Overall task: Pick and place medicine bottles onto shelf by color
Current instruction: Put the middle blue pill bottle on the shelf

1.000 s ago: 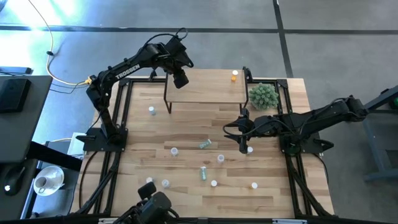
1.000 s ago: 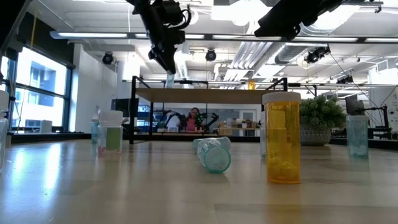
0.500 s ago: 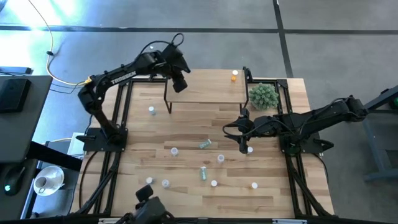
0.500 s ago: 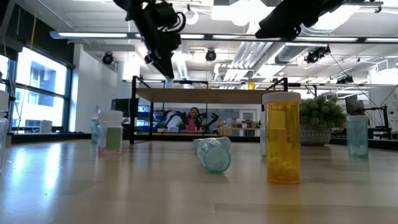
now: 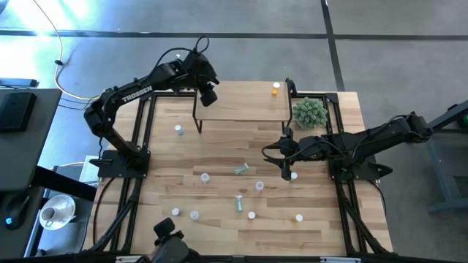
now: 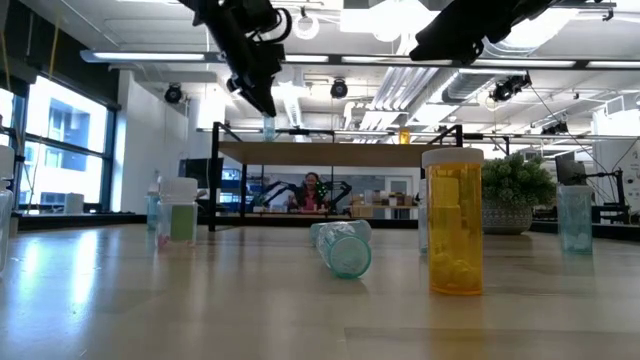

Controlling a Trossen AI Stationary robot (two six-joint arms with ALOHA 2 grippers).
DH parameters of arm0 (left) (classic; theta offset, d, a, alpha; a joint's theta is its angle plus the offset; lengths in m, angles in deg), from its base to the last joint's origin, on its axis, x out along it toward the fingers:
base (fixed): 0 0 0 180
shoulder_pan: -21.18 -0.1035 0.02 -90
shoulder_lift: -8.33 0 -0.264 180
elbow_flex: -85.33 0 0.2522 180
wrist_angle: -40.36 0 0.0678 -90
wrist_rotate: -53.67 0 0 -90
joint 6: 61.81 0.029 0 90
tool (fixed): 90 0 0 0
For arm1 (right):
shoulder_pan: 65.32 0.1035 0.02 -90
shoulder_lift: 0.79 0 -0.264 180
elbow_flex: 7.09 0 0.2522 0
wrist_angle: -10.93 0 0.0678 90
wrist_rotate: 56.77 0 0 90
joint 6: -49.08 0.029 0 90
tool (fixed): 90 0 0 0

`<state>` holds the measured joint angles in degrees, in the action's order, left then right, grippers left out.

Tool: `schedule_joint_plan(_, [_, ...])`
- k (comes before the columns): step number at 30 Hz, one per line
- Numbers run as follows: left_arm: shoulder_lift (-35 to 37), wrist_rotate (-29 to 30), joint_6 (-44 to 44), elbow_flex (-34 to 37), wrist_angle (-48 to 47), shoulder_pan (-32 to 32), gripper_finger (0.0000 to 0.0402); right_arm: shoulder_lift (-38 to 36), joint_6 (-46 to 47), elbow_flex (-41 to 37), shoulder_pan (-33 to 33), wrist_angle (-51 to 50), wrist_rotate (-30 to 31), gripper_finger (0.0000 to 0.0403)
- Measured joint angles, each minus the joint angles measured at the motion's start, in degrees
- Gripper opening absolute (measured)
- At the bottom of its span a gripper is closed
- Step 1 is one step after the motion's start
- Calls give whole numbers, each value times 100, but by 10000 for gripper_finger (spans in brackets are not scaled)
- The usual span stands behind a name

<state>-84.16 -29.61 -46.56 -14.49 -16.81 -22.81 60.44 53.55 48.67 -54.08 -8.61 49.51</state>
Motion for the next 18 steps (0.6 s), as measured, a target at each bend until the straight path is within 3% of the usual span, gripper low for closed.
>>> schedule_joint_plan(7, [-188, 272, 40, 0, -32, -2, 113, 0, 0, 0, 2, 0, 0, 201])
schedule_joint_plan(18, [-190, 210, -92, 0, -52, -2, 113, 0, 0, 0, 2, 0, -3, 201])
